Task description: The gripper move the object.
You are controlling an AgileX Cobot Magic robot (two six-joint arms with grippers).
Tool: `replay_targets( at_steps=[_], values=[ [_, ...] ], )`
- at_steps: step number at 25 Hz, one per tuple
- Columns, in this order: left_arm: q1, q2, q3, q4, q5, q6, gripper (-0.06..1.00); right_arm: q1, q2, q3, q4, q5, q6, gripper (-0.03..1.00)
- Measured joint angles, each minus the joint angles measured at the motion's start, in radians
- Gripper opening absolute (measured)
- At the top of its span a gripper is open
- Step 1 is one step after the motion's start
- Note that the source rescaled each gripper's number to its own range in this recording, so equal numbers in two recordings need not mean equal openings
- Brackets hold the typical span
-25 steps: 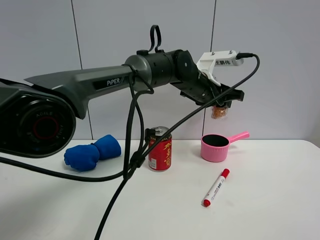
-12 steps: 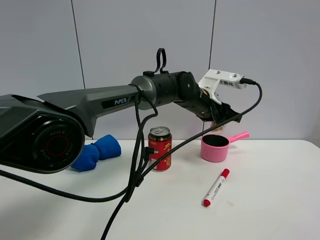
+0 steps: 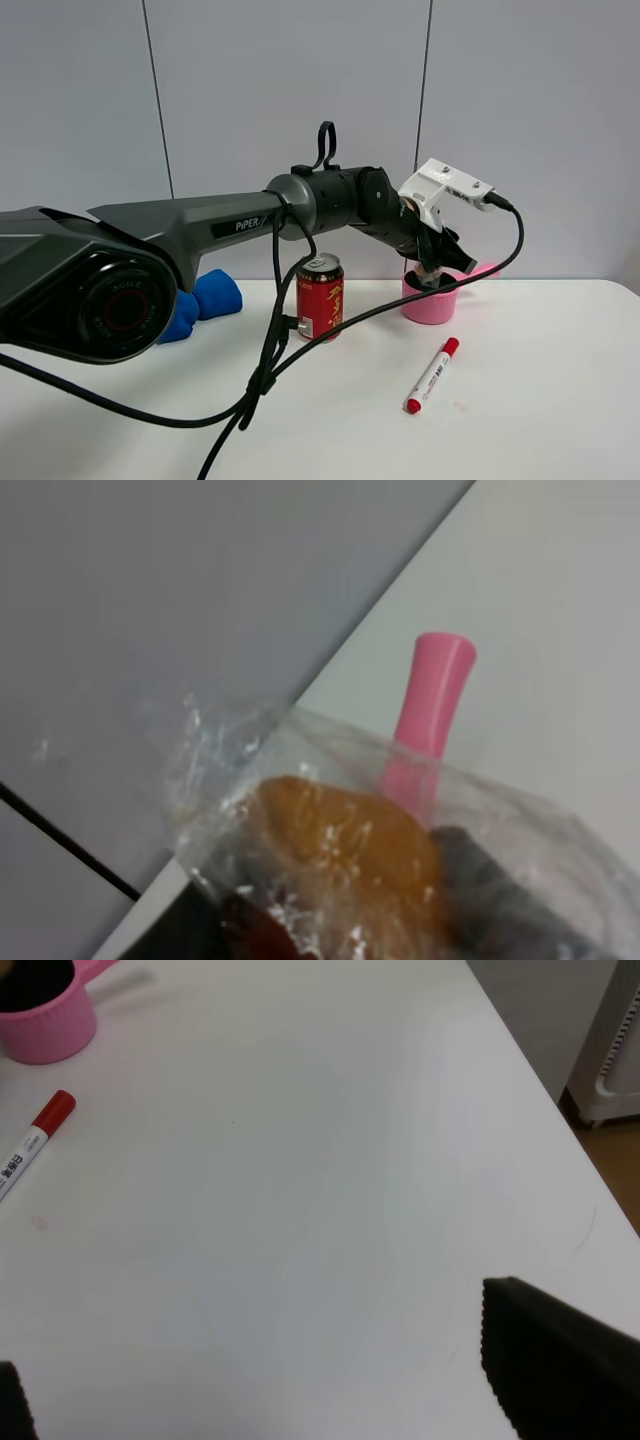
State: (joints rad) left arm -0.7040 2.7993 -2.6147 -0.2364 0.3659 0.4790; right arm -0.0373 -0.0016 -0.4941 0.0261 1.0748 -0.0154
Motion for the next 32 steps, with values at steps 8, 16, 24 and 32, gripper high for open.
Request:
replay_targets(
  at_steps=[8,16,24,32],
  values=[
    [0.000,0.002,0.000,0.000,-0.022,0.032,0.32,0.000,0.000,0.000,0.000,0.000,0.000,1.00],
    [0.000,0.002,0.000,0.000,-0.015,0.032,0.45,0.000,0.000,0.000,0.000,0.000,0.000,1.00],
    [-0.001,-0.143,0.000,0.127,0.314,0.023,0.64,0.000,0.000,0.000,0.000,0.000,0.000,1.00],
    [0.008,-0.354,-0.003,0.309,0.761,-0.103,0.64,0.000,0.000,0.000,0.000,0.000,0.000,1.00]
  ],
)
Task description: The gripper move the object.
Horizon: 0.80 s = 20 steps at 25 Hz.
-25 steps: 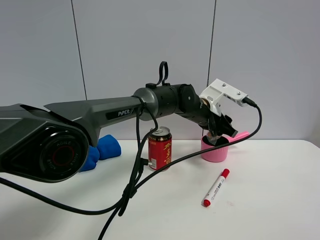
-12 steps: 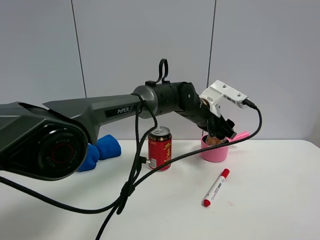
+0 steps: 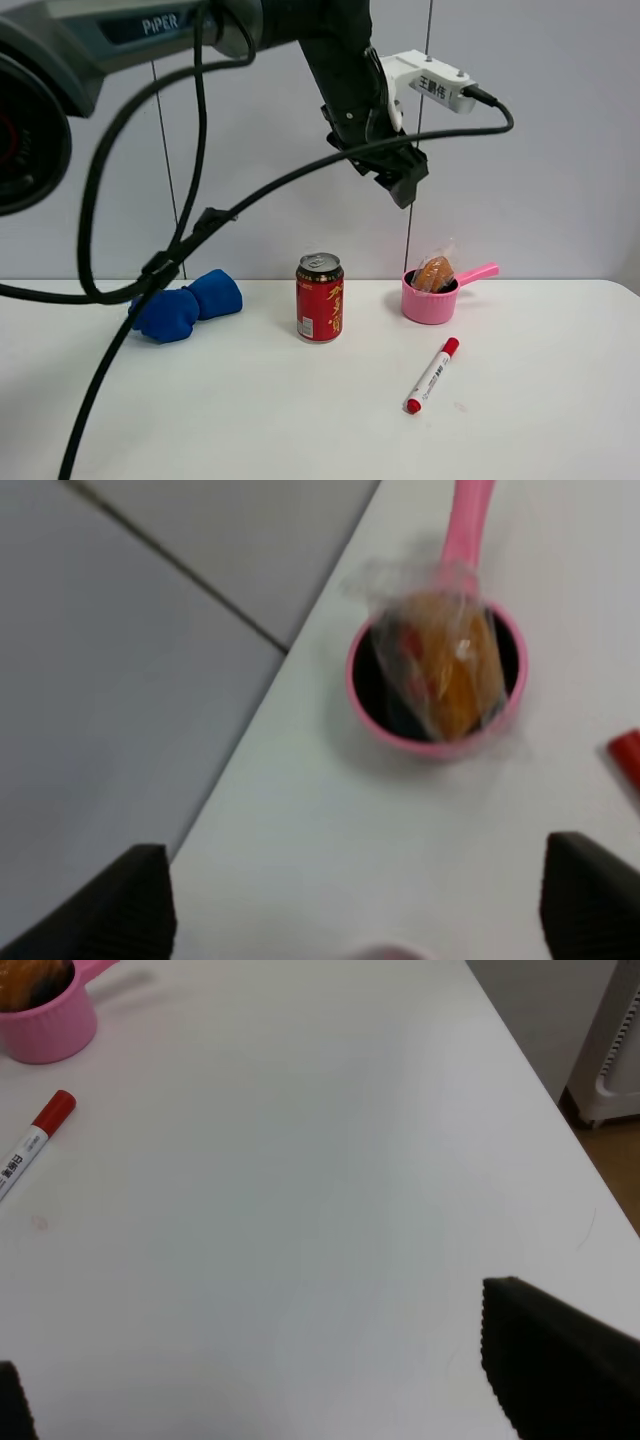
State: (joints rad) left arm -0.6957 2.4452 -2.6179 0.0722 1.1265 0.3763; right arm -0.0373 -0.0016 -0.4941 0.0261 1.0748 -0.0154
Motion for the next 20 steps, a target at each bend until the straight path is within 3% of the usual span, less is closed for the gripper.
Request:
replay_targets(
  at_steps=[3,8,13,20],
  values=[
    [0.009,-0.048,0.004,0.049,0.075,-0.055,0.64,0.000,0.000,0.000,0.000,0.000,0.000,1.00],
    [0.024,-0.227,0.123,0.122,0.083,-0.169,0.64,0.000,0.000,0.000,0.000,0.000,0.000,1.00],
    [0.091,-0.486,0.394,0.131,0.083,-0.217,0.64,0.000,0.000,0.000,0.000,0.000,0.000,1.00],
    [0.263,-0.894,0.860,0.150,0.085,-0.348,0.64,0.000,0.000,0.000,0.000,0.000,0.000,1.00]
  ],
)
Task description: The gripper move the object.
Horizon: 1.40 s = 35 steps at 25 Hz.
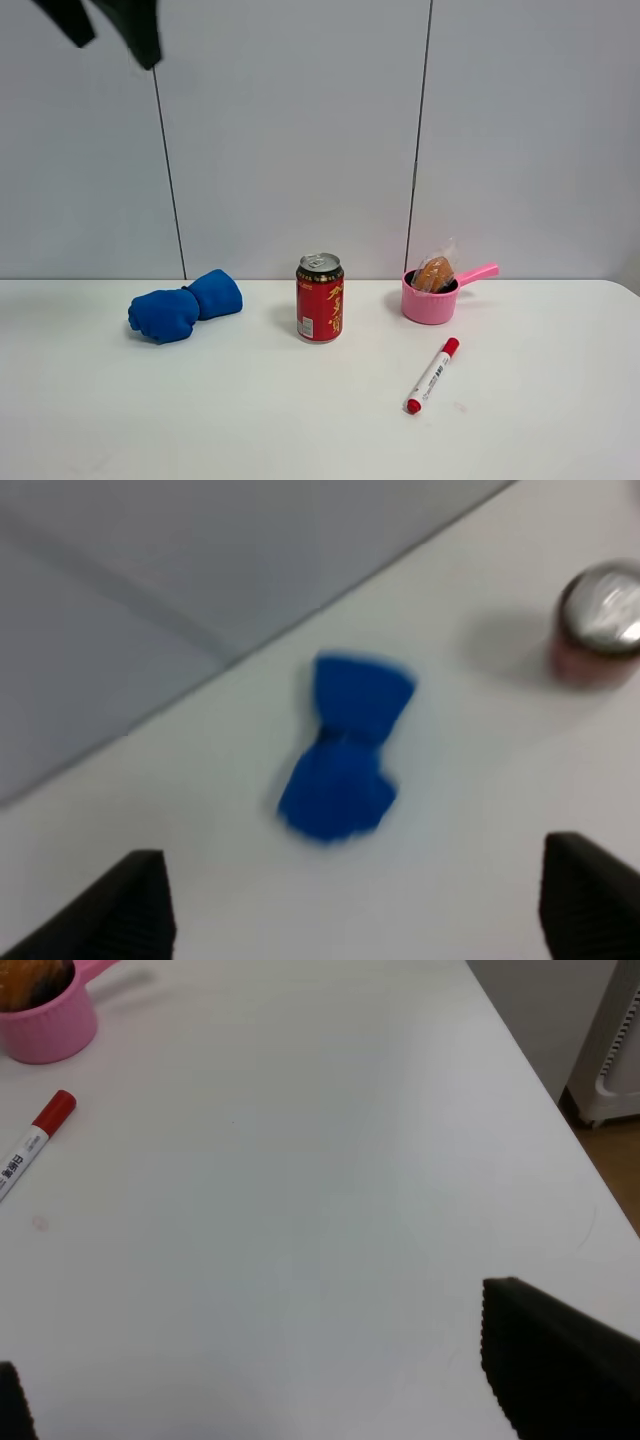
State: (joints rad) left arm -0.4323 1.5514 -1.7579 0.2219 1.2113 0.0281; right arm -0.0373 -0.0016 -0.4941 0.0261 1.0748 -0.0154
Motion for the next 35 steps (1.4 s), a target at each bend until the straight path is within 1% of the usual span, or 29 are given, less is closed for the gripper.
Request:
replay_targets(
  at_steps=[6,10,15,19,22,26,29,35],
  values=[
    [0.155,-0.382,0.379,0.004,0.001,-0.028,0.64,0.000,0.000,0.000,0.000,0.000,0.000,1.00],
    [0.245,-0.620,0.585,0.008,0.002,-0.094,0.64,0.000,0.000,0.000,0.000,0.000,0.000,1.00],
    [0.331,-0.874,0.767,0.010,0.002,-0.183,0.64,0.000,0.000,0.000,0.000,0.000,0.000,1.00],
    [0.387,-1.027,0.910,-0.013,0.003,-0.194,0.64,0.000,0.000,0.000,0.000,0.000,0.000,1.00],
    [0.407,-1.111,1.034,-0.046,0.003,-0.194,0.64,0.000,0.000,0.000,0.000,0.000,0.000,1.00],
    [0.410,-1.196,1.171,-0.086,0.004,-0.216,0.64,0.000,0.000,0.000,0.000,0.000,0.000,1.00],
    [0.410,-1.230,1.191,-0.090,0.012,-0.241,0.64,0.000,0.000,0.000,0.000,0.000,0.000,1.00],
    [0.410,-1.310,1.198,-0.089,0.009,-0.249,0.64,0.000,0.000,0.000,0.000,0.000,0.000,1.00]
  ],
)
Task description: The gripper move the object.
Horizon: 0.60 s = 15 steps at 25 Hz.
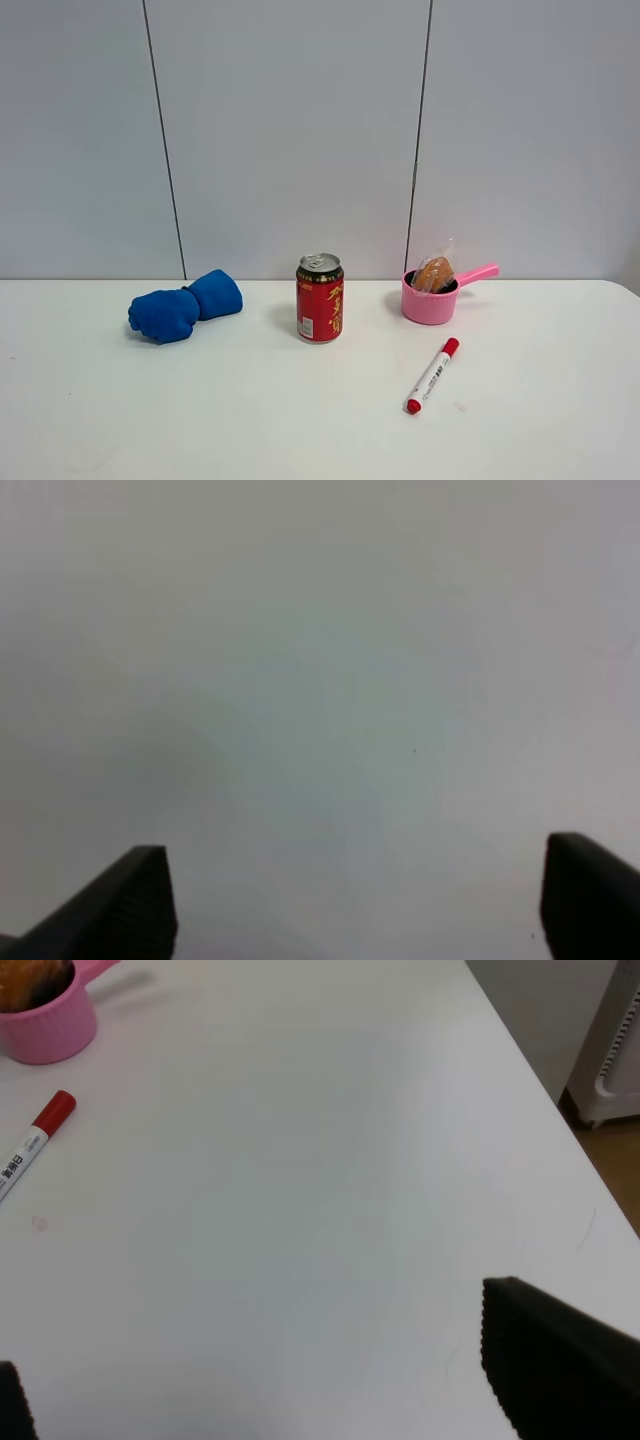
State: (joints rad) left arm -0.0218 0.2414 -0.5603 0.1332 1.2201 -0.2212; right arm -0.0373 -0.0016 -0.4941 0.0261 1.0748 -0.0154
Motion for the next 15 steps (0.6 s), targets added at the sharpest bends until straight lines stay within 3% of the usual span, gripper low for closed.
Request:
replay_targets(
  at_steps=[6,15],
  values=[
    [0.000,-0.212,0.039,-0.005,-0.127,-0.001,0.64,0.000,0.000,0.000,0.000,0.000,0.000,1.00],
    [0.000,-0.247,0.048,-0.014,-0.150,-0.004,0.64,0.000,0.000,0.000,0.000,0.000,0.000,1.00]
  ],
)
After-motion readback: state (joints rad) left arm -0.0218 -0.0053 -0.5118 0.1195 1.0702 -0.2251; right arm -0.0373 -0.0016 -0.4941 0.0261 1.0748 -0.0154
